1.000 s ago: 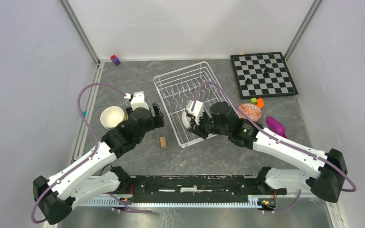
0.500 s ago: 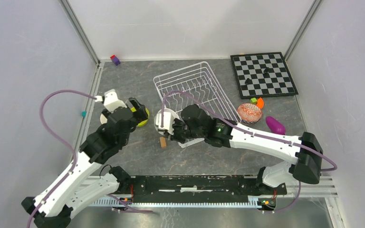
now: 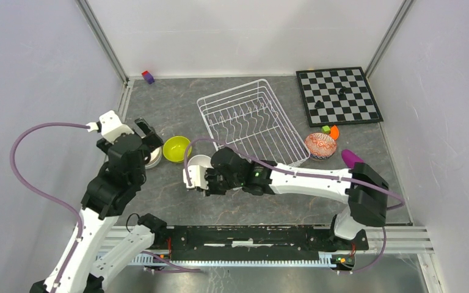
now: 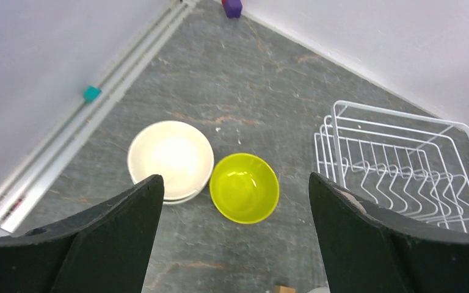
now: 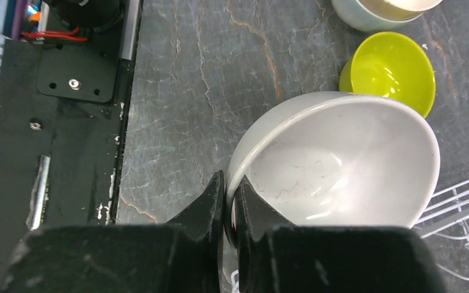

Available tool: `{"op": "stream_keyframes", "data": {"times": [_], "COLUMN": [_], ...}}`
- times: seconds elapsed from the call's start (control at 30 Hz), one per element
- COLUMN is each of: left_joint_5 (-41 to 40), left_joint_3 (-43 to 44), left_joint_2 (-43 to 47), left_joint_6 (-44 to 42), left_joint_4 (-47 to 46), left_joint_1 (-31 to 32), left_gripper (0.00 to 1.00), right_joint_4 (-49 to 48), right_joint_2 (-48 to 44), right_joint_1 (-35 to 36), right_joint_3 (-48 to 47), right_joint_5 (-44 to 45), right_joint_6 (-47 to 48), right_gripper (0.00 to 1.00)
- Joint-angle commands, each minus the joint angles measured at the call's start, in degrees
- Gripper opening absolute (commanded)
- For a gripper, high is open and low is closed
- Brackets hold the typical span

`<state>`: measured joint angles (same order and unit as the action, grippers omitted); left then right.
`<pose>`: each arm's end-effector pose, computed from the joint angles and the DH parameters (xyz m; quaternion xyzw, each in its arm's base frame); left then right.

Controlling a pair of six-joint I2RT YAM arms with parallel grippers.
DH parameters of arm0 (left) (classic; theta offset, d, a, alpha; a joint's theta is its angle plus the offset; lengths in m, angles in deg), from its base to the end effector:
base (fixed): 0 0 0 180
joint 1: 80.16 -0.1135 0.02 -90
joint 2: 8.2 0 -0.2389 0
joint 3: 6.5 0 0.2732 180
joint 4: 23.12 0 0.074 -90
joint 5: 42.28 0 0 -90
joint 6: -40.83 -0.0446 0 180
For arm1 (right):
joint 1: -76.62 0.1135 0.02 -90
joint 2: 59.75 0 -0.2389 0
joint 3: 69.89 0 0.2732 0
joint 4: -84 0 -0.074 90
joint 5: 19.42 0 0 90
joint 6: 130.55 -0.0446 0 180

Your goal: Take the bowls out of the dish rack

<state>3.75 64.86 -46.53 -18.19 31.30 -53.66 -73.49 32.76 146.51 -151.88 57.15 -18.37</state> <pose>0.1574 -0.0439 0.3719 -0.2408 0.7571 0.0199 0.6069 0.1269 0.3768 0.2383 -0.6670 0.5659 0.2856 0.3916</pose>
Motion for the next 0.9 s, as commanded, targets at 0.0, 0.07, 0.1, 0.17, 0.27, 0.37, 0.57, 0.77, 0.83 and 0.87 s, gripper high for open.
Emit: {"op": "stream_keyframes", "data": {"times": [0.0,0.07,0.1,0.17,0.27,0.37,0.57,0.77,0.83,0.87], "left_joint_5": [-4.96,-4.46,-3.98,-3.09,-1.63,-0.76,1.59,2.88,3.40,3.85], "left_joint_3": [5.00,5.86,6.09,6.28,6.10,6.01,5.58,5.18,4.59,4.32], "left_joint_2": [0.50,-0.16,-0.40,-0.81,-0.87,-1.16,-2.14,-3.02,-3.06,-3.15], "left_joint_6": [-9.15,-10.59,-11.06,-11.53,-11.95,-12.21,-12.61,-12.80,-12.63,-12.46], "left_joint_4": [-1.58,-1.60,-1.66,-2.04,-2.85,-3.40,-4.62,-4.86,-4.96,-5.07], "left_joint_1": [-0.36,-0.40,-0.43,-0.40,-0.41,-0.39,-0.38,-0.37,-0.40,-0.43], "left_gripper": [0.94,0.94,0.94,0.95,0.95,0.95,0.96,0.96,0.96,0.96], "right_joint_4": [-5.37,-4.34,-3.70,-2.91,-1.58,0.06,2.37,5.94,6.66,7.02], "right_joint_2": [2.54,5.36,6.60,9.51,13.51,17.25,22.17,25.16,25.65,25.80], "right_joint_1": [0.06,0.01,0.07,0.13,0.11,0.33,1.34,1.53,1.49,1.49], "right_joint_3": [-1.76,-3.56,-4.62,-6.90,-10.62,-14.42,-18.84,-19.49,-19.20,-19.21], "right_joint_5": [0.96,0.86,0.98,1.00,1.18,0.69,1.30,9.30,12.64,13.72], "right_joint_6": [2.70,3.37,3.73,4.32,5.11,5.50,7.05,9.75,10.27,10.35], "right_gripper": [0.00,0.00,0.00,0.00,0.00,0.00,0.00,0.00,0.01,0.01]}}
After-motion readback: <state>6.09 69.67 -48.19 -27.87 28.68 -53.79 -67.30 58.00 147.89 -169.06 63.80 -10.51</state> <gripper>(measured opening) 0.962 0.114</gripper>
